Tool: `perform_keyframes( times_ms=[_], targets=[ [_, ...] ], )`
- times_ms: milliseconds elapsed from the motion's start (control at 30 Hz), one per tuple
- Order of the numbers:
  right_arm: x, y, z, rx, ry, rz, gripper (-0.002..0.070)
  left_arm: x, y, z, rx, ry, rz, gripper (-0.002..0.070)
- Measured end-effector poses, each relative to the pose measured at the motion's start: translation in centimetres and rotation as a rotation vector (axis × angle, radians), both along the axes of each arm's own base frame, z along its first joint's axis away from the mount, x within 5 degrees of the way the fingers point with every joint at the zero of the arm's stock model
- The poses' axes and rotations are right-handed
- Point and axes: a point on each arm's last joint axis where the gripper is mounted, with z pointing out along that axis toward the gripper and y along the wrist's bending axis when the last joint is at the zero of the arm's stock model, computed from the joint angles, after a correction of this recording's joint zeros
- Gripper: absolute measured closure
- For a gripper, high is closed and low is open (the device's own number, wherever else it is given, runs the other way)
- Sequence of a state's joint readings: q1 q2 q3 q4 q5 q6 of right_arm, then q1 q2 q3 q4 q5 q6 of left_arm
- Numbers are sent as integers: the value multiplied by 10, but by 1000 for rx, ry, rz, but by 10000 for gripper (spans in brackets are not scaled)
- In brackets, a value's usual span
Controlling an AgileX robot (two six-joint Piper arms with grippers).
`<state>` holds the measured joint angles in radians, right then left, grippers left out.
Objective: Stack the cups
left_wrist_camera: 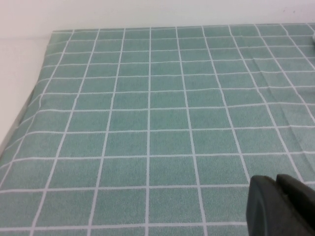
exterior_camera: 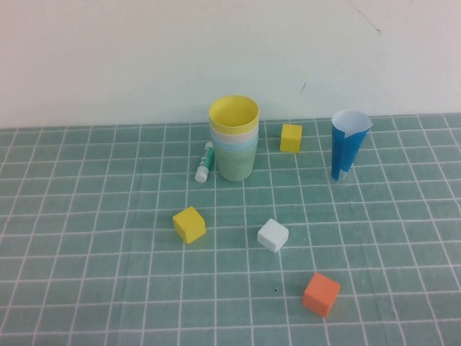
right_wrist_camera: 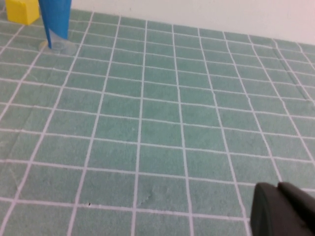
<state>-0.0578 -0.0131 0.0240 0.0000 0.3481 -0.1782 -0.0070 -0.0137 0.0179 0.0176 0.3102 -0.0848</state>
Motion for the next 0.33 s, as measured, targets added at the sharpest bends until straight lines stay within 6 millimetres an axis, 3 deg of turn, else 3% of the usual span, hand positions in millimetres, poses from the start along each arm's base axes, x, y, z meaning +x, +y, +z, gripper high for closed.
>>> perform_keyframes(
  times_ms=[333],
  targets=[
    [0,0,0,-9,5,-1,678,0,0,0,0,0,0,677]
  ],
)
